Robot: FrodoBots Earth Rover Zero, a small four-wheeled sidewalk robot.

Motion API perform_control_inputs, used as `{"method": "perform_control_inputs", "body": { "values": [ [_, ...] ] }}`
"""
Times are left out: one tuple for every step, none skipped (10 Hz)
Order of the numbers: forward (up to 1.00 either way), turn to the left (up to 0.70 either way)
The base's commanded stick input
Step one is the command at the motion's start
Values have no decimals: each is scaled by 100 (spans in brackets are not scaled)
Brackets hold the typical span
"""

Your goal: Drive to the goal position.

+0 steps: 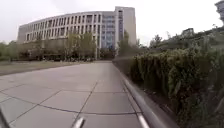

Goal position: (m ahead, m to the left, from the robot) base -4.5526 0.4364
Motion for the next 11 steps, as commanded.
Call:
{"method": "perform_control_inputs", "body": {
  "values": [
    [0, 0],
    [0, 0],
    [0, 0],
    [0, 0],
    [2, 0],
    [5, 0],
    [13, 0],
    [45, 0],
    [45, 8],
    [45, 27],
    [45, 27]
  ]
}}
